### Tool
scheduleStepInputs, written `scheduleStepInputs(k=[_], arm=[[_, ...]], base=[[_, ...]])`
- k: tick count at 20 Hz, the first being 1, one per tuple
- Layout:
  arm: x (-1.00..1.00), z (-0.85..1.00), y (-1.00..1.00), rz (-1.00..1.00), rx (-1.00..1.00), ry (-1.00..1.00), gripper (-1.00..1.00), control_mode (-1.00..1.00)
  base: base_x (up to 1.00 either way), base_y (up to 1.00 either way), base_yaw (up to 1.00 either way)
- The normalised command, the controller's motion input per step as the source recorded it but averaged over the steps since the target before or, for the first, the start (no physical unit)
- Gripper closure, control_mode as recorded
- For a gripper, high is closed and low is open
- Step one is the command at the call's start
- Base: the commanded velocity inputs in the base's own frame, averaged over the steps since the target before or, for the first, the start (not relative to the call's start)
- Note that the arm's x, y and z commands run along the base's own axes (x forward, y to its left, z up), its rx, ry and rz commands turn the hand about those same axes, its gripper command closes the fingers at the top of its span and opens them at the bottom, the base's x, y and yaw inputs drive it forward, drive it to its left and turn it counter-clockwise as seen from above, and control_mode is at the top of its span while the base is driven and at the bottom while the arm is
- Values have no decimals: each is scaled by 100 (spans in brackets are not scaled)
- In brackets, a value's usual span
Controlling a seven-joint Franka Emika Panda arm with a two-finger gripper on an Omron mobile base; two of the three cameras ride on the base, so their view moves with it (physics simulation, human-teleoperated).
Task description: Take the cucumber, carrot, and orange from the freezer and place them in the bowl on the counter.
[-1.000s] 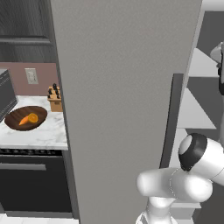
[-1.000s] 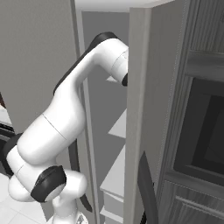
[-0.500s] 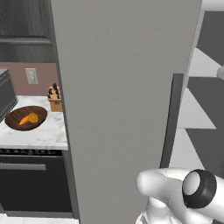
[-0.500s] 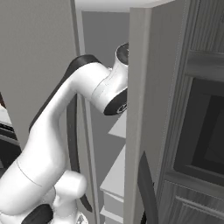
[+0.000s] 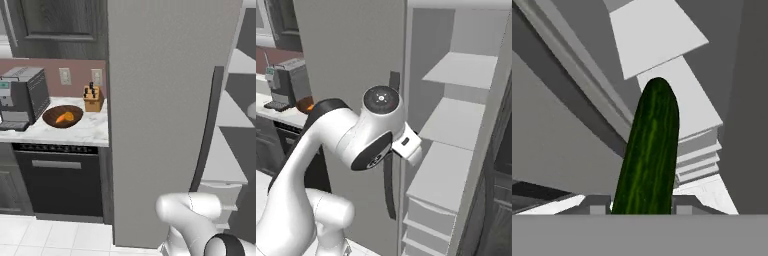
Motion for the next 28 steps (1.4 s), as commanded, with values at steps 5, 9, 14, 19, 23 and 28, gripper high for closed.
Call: scheduleStepInputs(k=[5, 9, 14, 19, 23, 28], arm=[[0, 0, 0, 0, 0, 0, 100, 100], [0, 0, 0, 0, 0, 0, 100, 100], [0, 0, 0, 0, 0, 0, 100, 100], [0, 0, 0, 0, 0, 0, 100, 100], [0, 0, 0, 0, 0, 0, 100, 100], [0, 0, 0, 0, 0, 0, 100, 100]], base=[[-83, 100, 30], [-9, 100, 23], [41, 100, 11], [87, 100, -7], [90, 100, -16], [100, 84, -22]])
